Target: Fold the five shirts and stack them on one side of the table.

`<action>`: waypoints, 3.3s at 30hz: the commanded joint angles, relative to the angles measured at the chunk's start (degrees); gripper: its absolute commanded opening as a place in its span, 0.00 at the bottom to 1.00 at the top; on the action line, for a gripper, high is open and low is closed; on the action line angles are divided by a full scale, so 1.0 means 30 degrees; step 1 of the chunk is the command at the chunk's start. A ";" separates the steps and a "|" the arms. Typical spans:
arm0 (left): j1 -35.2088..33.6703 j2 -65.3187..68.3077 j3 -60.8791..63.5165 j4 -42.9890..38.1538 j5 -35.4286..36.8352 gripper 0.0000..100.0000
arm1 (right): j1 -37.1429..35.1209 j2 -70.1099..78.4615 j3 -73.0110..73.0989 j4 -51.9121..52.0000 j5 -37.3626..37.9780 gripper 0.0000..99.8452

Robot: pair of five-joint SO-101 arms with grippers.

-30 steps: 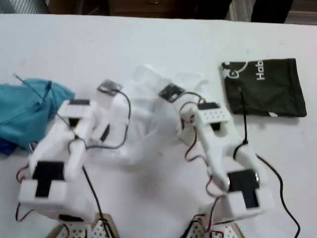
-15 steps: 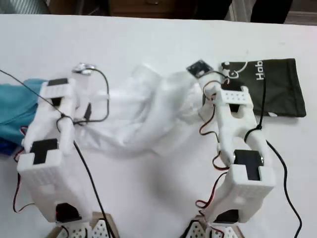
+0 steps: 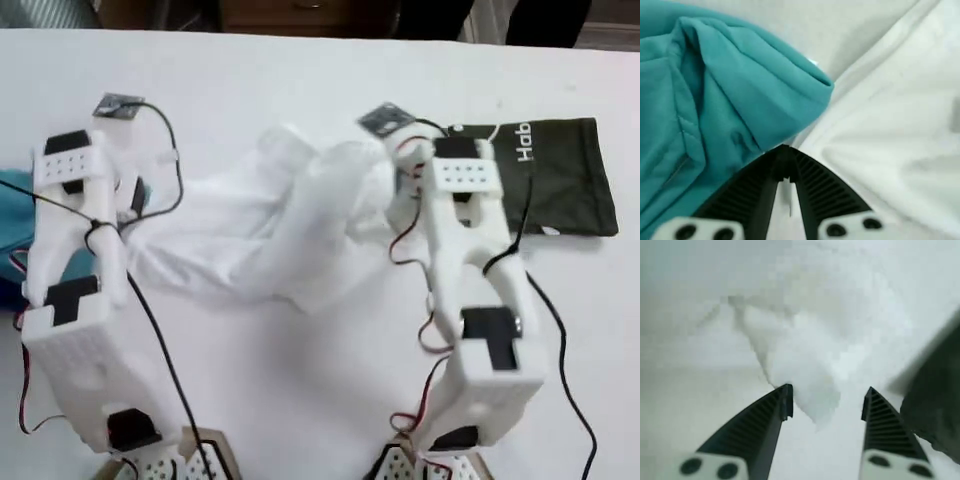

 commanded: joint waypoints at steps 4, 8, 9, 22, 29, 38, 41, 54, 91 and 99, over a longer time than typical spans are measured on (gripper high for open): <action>-0.0176 -0.0205 -0.1070 0.0586 0.0176 0.03 | -0.3736 -0.5407 0.3399 0.0366 -0.0176 0.22; -0.0205 -0.0176 -0.1011 0.0586 0.0176 0.03 | -0.4527 -0.5612 0.6535 -0.1363 -0.0176 0.22; -0.0205 -0.0176 -0.1011 0.0586 0.0176 0.03 | -0.4410 -0.5465 0.7062 -0.2095 -0.0176 0.22; -0.0176 -0.0088 -0.0952 0.0557 0.0176 0.03 | -0.0249 0.1978 0.3341 -0.6344 -0.0059 0.22; -0.0147 -0.0059 -0.0952 0.0469 0.0176 0.03 | 0.1187 0.4821 -0.1084 -0.4322 -0.0147 0.22; 0.0264 -0.0059 -0.0952 0.0469 0.0176 0.03 | 0.1245 0.5612 -0.3634 -0.5817 -0.0703 0.22; 0.0498 -0.0059 -0.0952 0.0557 0.0176 0.03 | 0.1245 0.5641 -0.4220 -0.7282 -0.2491 0.22; 0.0645 -0.0117 -0.0982 0.0586 0.0176 0.03 | 0.1216 0.4117 -0.6828 -0.2476 -0.4073 0.23; 0.0674 -0.8703 0.7136 -0.1495 0.1231 0.03 | -0.3062 -0.6784 1.0168 -0.6696 -0.5333 0.22; 0.0586 -0.8821 0.7370 -0.1436 0.1260 0.03 | -0.3883 -0.3678 1.0344 -1.0154 -0.5714 0.23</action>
